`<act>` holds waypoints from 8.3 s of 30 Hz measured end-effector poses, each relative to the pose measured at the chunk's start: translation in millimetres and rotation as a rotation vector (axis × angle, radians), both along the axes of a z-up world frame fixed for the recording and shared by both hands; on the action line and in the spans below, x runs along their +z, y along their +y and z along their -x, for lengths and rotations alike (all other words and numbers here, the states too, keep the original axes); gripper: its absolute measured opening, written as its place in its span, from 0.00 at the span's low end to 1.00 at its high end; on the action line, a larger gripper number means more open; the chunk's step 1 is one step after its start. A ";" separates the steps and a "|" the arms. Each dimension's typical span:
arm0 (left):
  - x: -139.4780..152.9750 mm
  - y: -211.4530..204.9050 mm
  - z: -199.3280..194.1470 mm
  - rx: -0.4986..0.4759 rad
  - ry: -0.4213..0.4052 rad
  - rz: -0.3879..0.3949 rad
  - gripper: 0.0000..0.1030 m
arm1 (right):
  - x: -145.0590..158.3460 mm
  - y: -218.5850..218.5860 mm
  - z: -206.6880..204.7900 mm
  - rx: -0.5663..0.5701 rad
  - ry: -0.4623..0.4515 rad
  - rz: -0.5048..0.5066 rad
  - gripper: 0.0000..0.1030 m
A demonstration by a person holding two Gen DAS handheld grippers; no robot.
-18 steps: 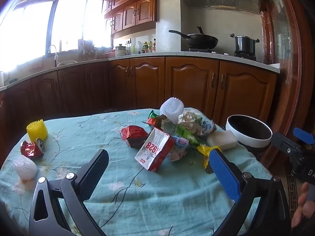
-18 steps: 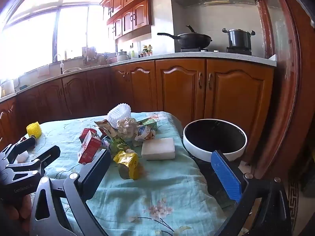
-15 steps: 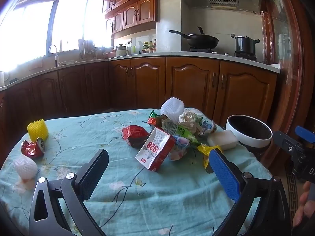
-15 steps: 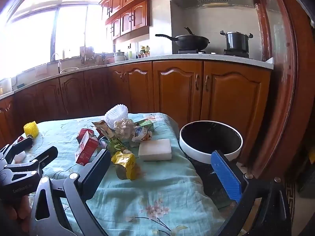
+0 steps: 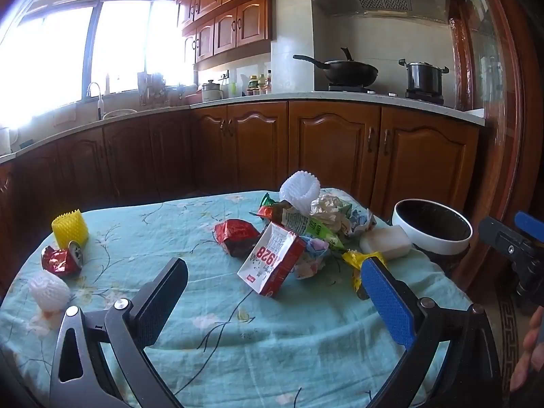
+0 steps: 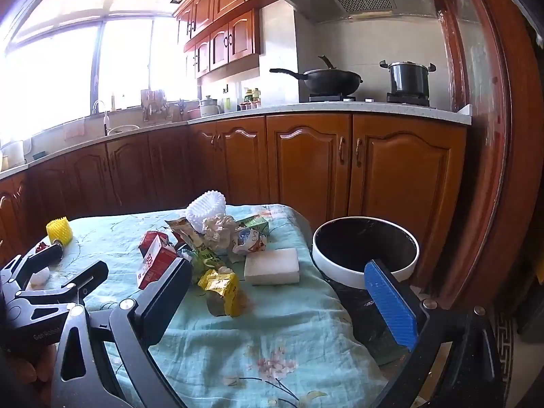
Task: Collect trash
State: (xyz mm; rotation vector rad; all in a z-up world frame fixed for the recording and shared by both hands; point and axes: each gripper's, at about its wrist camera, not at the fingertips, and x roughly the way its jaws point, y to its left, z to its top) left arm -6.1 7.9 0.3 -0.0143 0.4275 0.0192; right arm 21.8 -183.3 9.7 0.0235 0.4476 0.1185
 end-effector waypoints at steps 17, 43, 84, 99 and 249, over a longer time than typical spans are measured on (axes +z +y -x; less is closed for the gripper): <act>-0.6 -3.7 -6.1 0.005 0.007 -0.002 0.99 | -6.2 3.4 -3.0 0.053 0.021 -0.045 0.99; -5.6 -3.8 -8.2 0.003 0.012 0.000 0.99 | -12.3 5.8 -6.7 0.083 0.042 -0.074 0.99; -36.5 35.6 -122.5 -0.096 0.241 -0.010 0.98 | -74.4 30.6 -80.1 0.217 0.309 -0.181 0.85; -63.6 34.3 -182.3 -0.191 0.340 -0.001 0.77 | -108.6 39.5 -115.1 0.250 0.465 -0.216 0.37; -43.4 13.9 -173.3 -0.224 0.393 0.232 0.07 | -80.3 -53.2 -141.1 0.164 0.381 -0.261 0.20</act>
